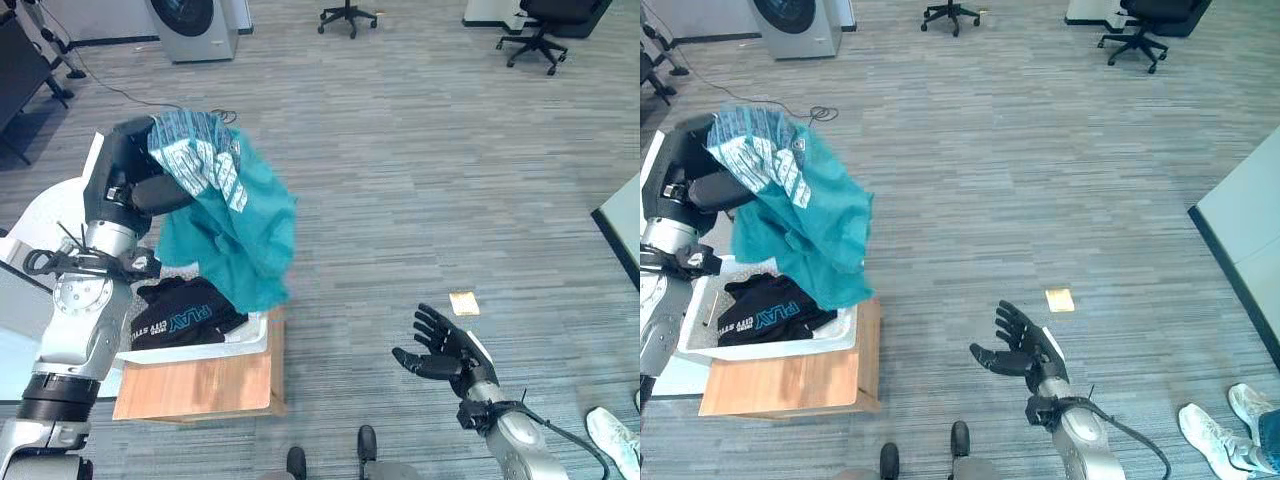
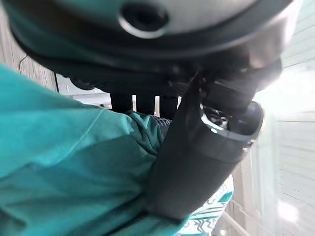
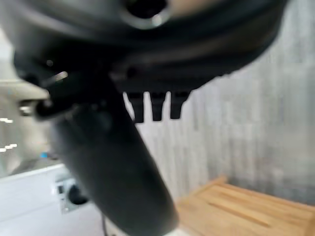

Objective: Pick up bed clothes into laundry basket.

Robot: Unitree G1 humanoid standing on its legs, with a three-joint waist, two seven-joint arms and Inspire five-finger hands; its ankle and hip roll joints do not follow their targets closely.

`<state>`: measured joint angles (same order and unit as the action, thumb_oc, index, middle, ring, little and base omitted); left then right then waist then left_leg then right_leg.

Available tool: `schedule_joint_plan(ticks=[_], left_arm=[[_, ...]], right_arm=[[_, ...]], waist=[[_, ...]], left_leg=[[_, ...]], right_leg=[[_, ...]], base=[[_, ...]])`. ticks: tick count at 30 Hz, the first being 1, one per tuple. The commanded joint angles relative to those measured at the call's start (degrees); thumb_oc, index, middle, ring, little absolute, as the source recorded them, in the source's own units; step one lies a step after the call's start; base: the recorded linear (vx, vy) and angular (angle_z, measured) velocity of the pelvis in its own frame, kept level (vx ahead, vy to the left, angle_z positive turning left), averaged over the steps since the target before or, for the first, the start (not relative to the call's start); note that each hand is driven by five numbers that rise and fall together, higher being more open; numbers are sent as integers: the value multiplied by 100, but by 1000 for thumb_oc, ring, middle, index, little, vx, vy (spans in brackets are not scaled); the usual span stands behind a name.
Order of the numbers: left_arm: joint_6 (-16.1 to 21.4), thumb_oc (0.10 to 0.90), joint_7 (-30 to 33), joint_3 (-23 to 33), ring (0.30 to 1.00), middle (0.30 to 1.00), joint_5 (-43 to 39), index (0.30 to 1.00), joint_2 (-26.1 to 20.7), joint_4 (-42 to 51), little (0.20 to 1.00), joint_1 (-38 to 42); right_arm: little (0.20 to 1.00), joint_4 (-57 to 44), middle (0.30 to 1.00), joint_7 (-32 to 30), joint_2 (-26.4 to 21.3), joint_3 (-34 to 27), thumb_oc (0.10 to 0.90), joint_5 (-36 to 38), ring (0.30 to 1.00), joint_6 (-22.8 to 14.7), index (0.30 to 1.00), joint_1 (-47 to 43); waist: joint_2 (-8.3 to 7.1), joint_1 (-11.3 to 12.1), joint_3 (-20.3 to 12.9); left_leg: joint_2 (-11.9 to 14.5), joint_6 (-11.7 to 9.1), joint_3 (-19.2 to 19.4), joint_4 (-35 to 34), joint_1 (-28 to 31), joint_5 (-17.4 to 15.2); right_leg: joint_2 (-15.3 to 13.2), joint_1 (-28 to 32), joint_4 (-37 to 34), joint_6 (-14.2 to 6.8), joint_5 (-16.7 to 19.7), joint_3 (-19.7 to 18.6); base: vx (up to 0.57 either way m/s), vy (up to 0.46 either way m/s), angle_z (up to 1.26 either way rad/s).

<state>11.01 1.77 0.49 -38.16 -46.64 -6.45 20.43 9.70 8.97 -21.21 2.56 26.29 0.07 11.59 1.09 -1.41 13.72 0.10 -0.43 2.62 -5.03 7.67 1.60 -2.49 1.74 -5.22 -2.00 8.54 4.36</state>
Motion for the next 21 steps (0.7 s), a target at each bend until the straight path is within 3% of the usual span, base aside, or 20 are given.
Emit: schedule_joint_plan(ticks=[1,10,14,21], left_arm=[[679,400,220,11,300,300,-142,300,-564,-243,300,1084],[573,400,352,-60,300,300,344,300,-1189,-547,300,1278],[430,400,342,-410,300,300,540,300,-1627,-1172,300,1717],[300,400,246,-922,300,300,489,300,-1887,-2014,300,2361]], right_arm=[[900,-387,900,275,-91,-105,800,325,900,-337,900,155],[900,-298,900,264,-135,-116,800,292,900,-352,900,146],[900,-253,900,290,-217,-50,800,263,900,-334,900,133],[900,-223,900,354,-259,41,800,324,900,-325,900,91]], waist=[[107,-14,-632],[-10,68,-591],[-67,59,-552],[-163,70,-499]], left_leg=[[-46,-123,-57,34,-248,-204],[-20,-134,-75,3,-317,-210],[6,-146,-44,3,-361,-210],[33,-153,-7,3,-438,-211]], right_leg=[[-327,306,416,-678,-1236,304],[-292,301,309,-709,-1183,344],[-277,279,265,-730,-1143,332],[-259,205,264,-754,-1105,334]], base=[[97,19,7],[17,8,1],[0,0,0],[3,10,0]])
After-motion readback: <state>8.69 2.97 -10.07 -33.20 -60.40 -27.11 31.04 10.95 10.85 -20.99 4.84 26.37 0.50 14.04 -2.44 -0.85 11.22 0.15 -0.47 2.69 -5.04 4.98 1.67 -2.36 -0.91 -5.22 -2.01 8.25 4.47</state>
